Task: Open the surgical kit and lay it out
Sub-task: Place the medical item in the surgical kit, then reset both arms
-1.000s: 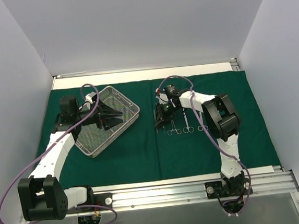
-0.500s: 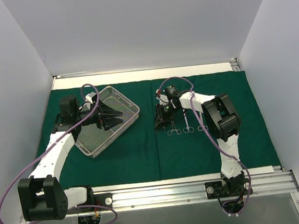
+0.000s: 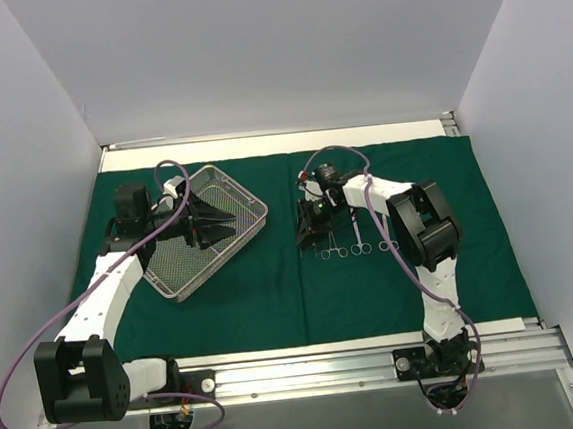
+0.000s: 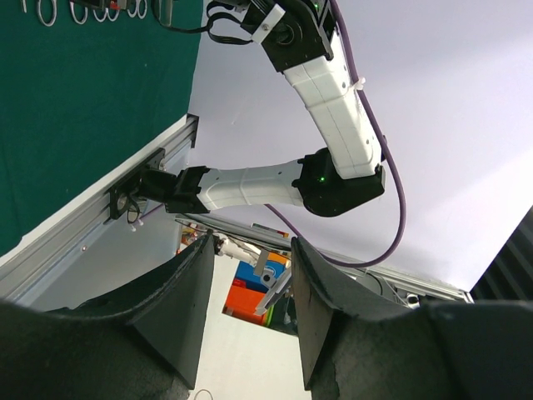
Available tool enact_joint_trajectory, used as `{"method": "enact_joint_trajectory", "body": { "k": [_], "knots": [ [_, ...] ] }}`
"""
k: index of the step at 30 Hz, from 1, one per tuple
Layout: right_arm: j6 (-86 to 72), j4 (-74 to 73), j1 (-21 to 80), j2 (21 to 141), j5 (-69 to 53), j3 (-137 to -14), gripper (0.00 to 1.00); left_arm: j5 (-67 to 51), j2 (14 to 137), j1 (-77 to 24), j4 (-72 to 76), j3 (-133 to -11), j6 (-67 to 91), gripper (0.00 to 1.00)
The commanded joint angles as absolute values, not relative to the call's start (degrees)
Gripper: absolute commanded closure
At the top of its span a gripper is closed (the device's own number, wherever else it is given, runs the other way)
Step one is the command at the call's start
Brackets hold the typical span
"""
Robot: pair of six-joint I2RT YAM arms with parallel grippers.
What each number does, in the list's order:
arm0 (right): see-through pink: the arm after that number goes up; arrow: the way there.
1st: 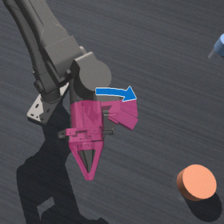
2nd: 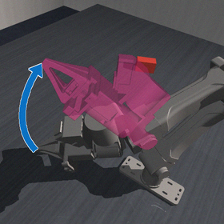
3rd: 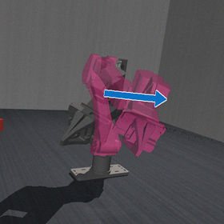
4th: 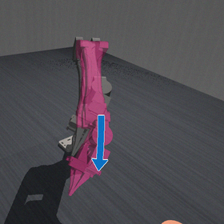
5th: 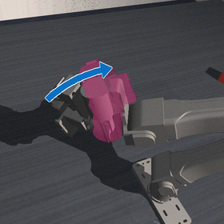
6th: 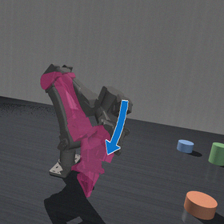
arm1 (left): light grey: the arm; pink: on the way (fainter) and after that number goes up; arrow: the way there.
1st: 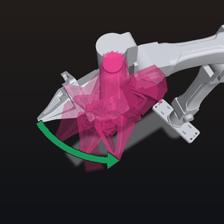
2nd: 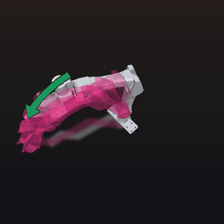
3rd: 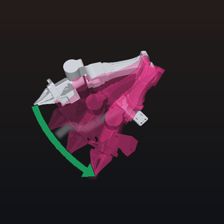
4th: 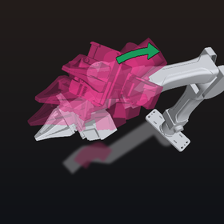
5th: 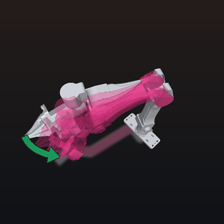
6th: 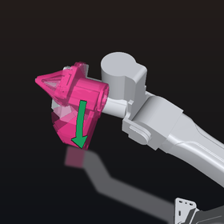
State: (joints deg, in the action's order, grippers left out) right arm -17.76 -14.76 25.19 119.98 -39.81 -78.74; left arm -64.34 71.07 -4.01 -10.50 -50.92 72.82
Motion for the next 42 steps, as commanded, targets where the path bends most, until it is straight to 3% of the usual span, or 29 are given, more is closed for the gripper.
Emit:
{"method": "enact_joint_trajectory", "body": {
  "k": [1,16,23,24,28,29,37,38,40,42],
  "knots": [
    [-15.0,-20.6,25.1,118.0,-33.7,-80.2,0.81,-65.0,70.6,-4.1,-8.4,-52.5,72.4,0.5],
    [-14.2,-23.9,25.2,116.1,-32.5,-84.6,0.73,-64.9,70.8,-4.4,-7.6,-52.3,73.1,0.5],
    [-13.4,-28.7,25.1,113.7,-30.7,-94.0,0.67,-63.4,72.7,-3.9,-12.2,-55.4,68.5,0.49],
    [-13.8,-28.6,25.2,112.9,-30.4,-94.6,0.63,-61.8,73.1,-3.9,-16.0,-56.5,64.9,0.49],
    [-16.9,-26.4,25.1,109.5,-27.4,-93.3,0.35,-52.3,77.9,-4.0,-32.3,-64.1,50.0,0.48],
    [-17.8,-25.8,25.1,108.4,-26.6,-91.1,0.01,-49.4,78.4,-4.6,-35.0,-67.5,47.3,0.48],
    [-23.2,-15.1,25.2,90.8,-15.8,-70.4,0.0,-32.4,74.4,-8.5,-31.1,-64.9,40.6,0.45],
    [-24.2,-12.8,25.2,88.8,-15.6,-67.4,0.0,-30.7,73.9,-9.0,-29.8,-63.8,40.5,0.43],
    [-27.7,-5.9,25.2,82.2,-16.2,-58.6,0.0,-30.0,73.0,-10.5,-25.0,-60.7,40.2,0.07],
    [-30.2,2.1,25.1,76.2,-17.1,-50.3,0.0,-29.2,74.4,-12.5,-22.9,-60.2,38.0,0.06]
  ]
}}
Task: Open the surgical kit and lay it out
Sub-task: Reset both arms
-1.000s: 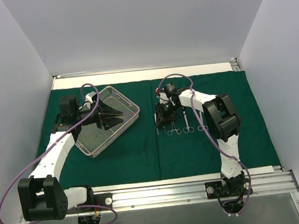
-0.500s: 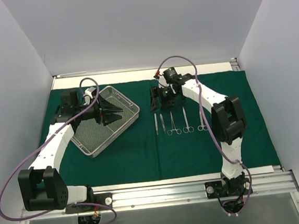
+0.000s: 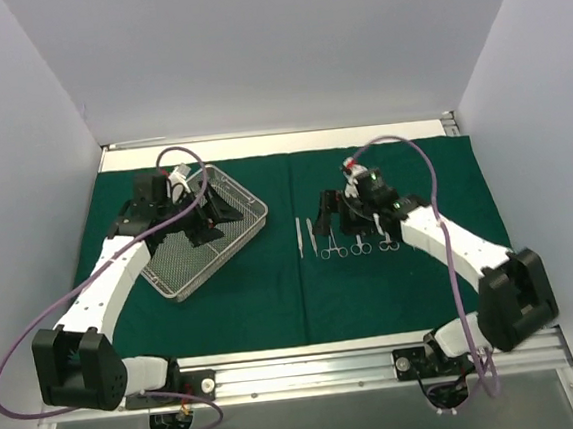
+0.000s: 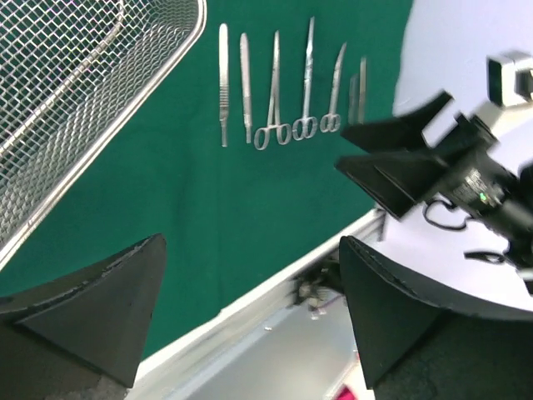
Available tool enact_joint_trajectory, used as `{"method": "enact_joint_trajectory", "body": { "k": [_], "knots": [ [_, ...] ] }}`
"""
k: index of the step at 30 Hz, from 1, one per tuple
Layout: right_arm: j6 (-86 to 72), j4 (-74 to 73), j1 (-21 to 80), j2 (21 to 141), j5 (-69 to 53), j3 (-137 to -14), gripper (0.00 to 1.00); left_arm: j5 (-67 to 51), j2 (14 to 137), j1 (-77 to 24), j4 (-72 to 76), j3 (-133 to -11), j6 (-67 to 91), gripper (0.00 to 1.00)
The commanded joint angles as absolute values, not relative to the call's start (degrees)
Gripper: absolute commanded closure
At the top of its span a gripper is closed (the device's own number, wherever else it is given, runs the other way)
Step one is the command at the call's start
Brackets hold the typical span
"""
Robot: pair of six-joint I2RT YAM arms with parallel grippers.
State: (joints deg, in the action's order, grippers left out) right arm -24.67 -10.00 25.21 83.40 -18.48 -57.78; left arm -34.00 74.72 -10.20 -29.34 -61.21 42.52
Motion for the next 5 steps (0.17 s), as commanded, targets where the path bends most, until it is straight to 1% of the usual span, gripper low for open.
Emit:
{"method": "enact_joint_trajectory", "body": {
  "k": [1,4,5],
  "knots": [
    [-32.5,4.1,25.1,74.5,-17.3,-47.9,0.0,-29.2,75.1,-13.1,-22.6,-60.8,37.1,0.06],
    [-35.8,15.0,24.4,67.9,-21.3,-37.9,0.0,-30.4,76.8,-14.8,-18.6,-60.7,36.3,0.06],
    [-36.6,17.6,23.8,66.3,-21.8,-35.8,0.0,-31.7,77.0,-14.9,-13.5,-60.1,36.8,0.06]
  ]
}}
